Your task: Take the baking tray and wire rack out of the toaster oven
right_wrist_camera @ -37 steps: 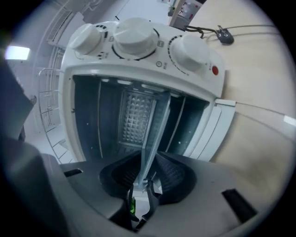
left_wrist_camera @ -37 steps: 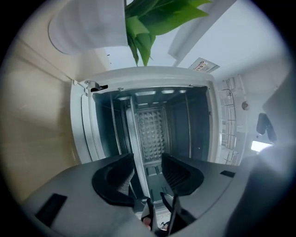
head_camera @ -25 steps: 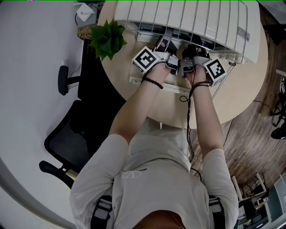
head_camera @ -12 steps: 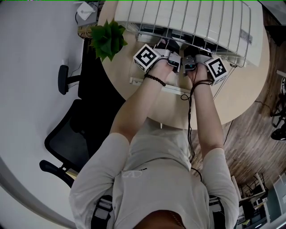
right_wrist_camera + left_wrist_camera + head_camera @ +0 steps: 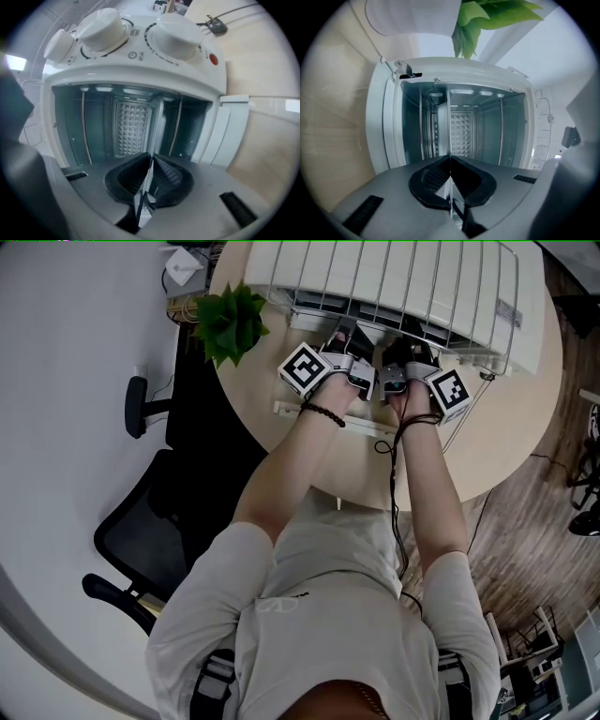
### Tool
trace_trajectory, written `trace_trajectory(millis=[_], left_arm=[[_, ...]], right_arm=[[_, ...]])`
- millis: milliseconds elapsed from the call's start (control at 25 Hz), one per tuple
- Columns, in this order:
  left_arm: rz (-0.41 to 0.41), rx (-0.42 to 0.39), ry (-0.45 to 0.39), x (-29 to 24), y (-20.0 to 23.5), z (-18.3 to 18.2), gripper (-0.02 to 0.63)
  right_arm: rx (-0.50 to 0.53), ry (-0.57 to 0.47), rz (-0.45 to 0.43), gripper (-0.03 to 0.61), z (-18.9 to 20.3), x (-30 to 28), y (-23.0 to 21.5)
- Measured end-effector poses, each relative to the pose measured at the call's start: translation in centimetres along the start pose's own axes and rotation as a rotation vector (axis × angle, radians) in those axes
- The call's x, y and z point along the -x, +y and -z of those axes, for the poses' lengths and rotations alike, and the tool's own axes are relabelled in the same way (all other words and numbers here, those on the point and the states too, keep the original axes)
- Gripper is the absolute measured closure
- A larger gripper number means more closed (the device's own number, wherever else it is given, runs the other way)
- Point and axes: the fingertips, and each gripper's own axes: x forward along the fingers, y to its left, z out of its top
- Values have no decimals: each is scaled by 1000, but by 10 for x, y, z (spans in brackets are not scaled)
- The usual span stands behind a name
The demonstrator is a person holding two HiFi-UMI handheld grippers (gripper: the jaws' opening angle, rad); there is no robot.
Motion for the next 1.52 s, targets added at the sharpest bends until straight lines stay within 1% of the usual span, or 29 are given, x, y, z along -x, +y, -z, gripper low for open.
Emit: trace_trajectory(millis=[320,440,560,640,880,1000,1160,1360,1520], left_arm=[[12,47,-11,38,-15,11,609],[4,37,-7,54,-17,14,609],[6,32,-1,70,-23,19,609],[5,35,5,81,-27,23,609],[-8,32,15,111,-36,30,611],[-9,20,30,123,-39,33,611],[-9,39,33,136,-46,38,611],[-7,43,47,148,-55,41,611],[-13,37,70,162,-62,42,611]], right_arm=[[-9,33,5,549,18,37,0],[-34,46,15,549,28,53,1],[-21,55,6,549,35,67,8],[-6,59,16,551,38,79,6],[-18,75,34,552,52,109,8],[-22,77,44,552,57,121,9],[-33,84,33,552,64,133,16],[-17,92,37,552,69,147,19],[-35,107,32,552,79,160,24]])
